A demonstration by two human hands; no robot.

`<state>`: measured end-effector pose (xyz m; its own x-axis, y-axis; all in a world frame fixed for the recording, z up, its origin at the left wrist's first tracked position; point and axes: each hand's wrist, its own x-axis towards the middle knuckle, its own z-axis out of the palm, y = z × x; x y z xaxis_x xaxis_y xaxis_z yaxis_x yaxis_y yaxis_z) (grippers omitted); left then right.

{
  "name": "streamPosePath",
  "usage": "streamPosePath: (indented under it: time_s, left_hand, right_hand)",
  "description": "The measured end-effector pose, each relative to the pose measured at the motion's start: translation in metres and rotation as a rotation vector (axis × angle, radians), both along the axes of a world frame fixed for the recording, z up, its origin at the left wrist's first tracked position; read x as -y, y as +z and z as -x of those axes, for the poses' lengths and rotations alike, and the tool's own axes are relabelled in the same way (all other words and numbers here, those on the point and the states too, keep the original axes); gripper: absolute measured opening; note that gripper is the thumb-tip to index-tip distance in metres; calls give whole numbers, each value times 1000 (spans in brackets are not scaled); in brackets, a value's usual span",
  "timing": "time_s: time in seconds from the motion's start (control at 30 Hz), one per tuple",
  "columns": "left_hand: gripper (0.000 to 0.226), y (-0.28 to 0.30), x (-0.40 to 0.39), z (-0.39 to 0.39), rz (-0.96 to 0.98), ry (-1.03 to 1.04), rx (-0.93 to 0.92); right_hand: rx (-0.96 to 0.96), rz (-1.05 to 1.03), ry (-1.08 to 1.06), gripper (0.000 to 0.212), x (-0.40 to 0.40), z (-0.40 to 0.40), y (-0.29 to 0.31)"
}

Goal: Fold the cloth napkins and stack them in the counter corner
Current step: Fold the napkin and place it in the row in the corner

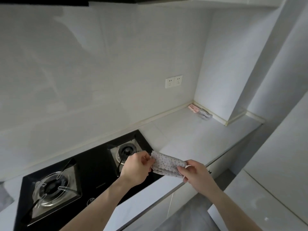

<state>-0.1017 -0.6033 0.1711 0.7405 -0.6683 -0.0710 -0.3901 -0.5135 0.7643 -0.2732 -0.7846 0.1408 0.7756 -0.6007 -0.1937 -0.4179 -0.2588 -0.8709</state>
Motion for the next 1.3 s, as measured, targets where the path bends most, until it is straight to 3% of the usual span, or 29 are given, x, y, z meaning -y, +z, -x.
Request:
streamPosePath:
  time_s: [0.17,0.37,0.6,0.87,1.1,1.3]
  left_hand:
    - [29,-5,57,-28,-63,8,46]
    - [29,-12,148,-65,-126,-60,-26]
    - [20,-21,245,-102,-222,-205,-32]
    - [19,-35,305,-153,-309,-128,-7]
    - [8,-45,361,-177,-341,-27,8]
    - [10,-60,408,-180,-343,30,-2]
  right_hand:
    - [-17,-3,0,19,48,-22,-6]
    - [-114,22,-76,17,123,-53,-27]
    - [-81,-153,-313,15,206,-71,-53]
    - [-24,-432,-548,13,315,-125,-100]
    - [-156,-432,-643,24,431,-158,-150]
    - [-168,-493,-710,14,511,-177,-181]
